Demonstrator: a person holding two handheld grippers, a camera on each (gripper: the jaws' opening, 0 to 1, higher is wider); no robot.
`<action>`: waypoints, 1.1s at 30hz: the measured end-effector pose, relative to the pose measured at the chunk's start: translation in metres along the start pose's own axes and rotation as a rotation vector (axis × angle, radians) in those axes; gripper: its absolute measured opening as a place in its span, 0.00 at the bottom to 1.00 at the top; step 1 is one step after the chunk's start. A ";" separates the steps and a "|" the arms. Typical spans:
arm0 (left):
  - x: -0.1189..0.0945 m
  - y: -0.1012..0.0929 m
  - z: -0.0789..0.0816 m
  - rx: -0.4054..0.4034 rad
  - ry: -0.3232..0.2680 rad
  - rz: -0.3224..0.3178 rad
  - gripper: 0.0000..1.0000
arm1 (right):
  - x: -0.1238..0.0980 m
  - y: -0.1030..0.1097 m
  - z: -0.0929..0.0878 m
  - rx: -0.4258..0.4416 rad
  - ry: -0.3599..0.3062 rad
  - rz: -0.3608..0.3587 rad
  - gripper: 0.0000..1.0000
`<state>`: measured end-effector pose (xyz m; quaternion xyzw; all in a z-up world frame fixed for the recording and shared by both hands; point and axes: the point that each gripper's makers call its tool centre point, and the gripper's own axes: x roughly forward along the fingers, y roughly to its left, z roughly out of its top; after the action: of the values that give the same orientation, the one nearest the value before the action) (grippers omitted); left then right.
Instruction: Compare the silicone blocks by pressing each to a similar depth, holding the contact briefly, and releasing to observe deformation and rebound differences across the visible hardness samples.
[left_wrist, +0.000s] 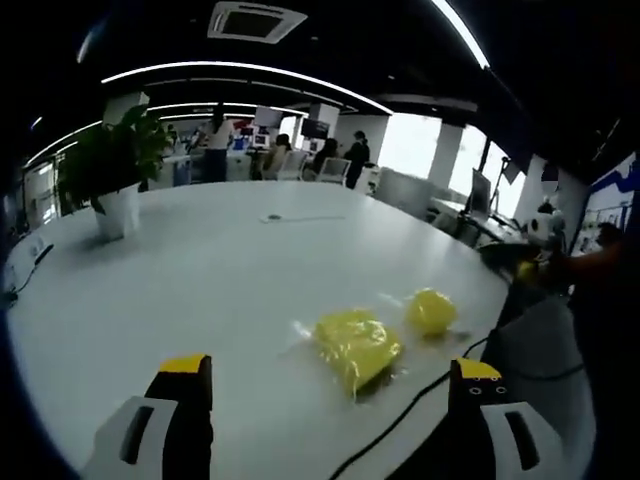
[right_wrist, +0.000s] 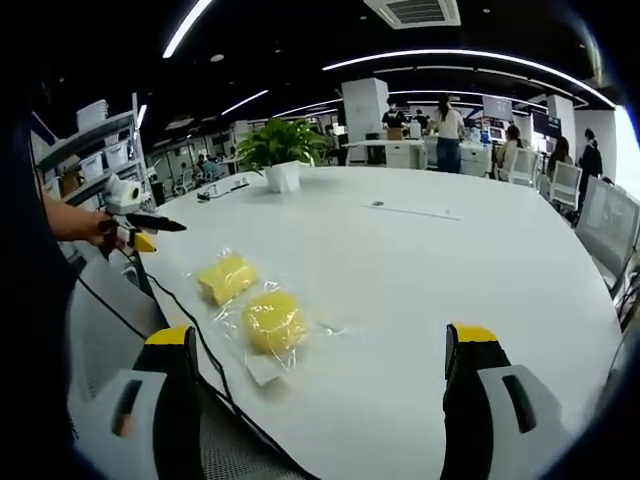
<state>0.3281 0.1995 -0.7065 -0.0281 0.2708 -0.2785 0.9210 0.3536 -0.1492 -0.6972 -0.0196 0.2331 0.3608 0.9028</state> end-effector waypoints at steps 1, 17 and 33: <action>-0.003 0.000 0.000 0.003 -0.002 0.006 1.00 | 0.000 0.000 -0.001 0.002 0.000 -0.001 0.96; -0.006 -0.004 0.002 -0.034 0.020 0.009 1.00 | 0.000 -0.002 -0.003 0.025 0.008 0.004 0.96; 0.017 -0.021 0.028 -0.042 0.057 -0.043 1.00 | -0.002 -0.003 -0.004 0.040 0.008 -0.004 0.96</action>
<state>0.3438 0.1698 -0.6865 -0.0453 0.3018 -0.2933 0.9060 0.3528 -0.1535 -0.6999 -0.0033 0.2438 0.3543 0.9028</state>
